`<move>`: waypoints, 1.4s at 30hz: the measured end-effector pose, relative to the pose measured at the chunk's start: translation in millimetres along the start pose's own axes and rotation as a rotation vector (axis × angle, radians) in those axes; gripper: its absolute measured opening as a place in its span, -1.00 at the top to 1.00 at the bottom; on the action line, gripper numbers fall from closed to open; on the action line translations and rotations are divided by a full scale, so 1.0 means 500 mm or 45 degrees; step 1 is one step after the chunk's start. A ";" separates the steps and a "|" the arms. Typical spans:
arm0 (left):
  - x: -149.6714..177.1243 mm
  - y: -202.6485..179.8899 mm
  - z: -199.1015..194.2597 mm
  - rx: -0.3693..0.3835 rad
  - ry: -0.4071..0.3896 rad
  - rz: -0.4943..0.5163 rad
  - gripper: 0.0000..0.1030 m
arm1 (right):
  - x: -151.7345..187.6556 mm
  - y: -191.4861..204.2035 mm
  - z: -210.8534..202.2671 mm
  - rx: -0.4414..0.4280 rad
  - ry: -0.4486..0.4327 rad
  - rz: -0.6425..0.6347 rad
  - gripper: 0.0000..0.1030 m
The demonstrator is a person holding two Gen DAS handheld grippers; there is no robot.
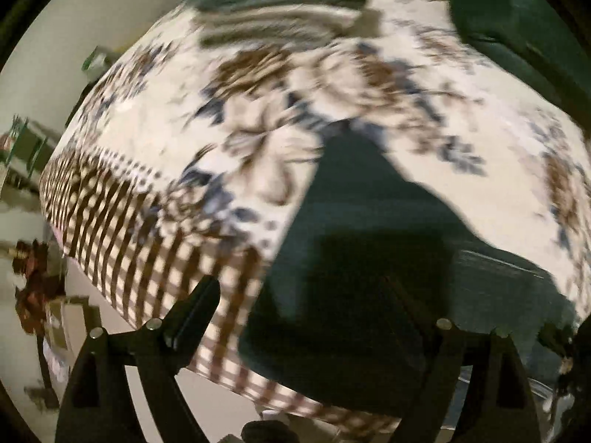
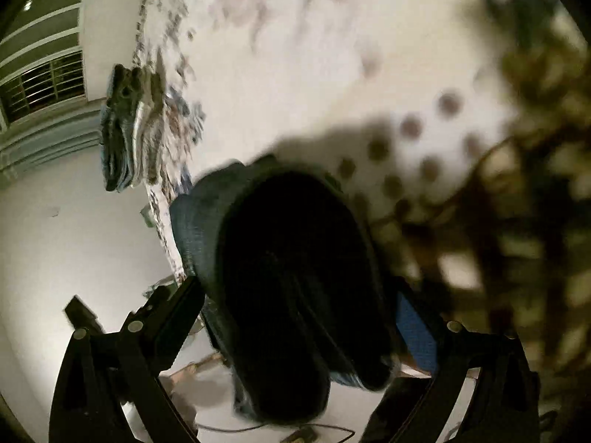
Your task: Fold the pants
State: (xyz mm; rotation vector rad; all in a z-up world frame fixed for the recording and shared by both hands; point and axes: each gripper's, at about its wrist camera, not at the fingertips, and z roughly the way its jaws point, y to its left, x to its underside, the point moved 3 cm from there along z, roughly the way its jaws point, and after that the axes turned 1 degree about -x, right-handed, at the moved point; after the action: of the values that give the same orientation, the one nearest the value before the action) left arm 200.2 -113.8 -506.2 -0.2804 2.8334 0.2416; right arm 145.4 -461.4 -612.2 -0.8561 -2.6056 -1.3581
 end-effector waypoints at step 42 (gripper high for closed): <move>0.069 0.048 0.126 0.353 0.246 -0.063 -0.89 | 0.025 0.051 -0.023 0.452 -0.171 -0.116 0.69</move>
State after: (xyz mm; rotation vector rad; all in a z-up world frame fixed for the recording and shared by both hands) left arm 179.2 -84.5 -572.6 -0.3280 2.9957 -0.1990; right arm 145.8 -453.5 -582.9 -0.8047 -2.8930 -0.8357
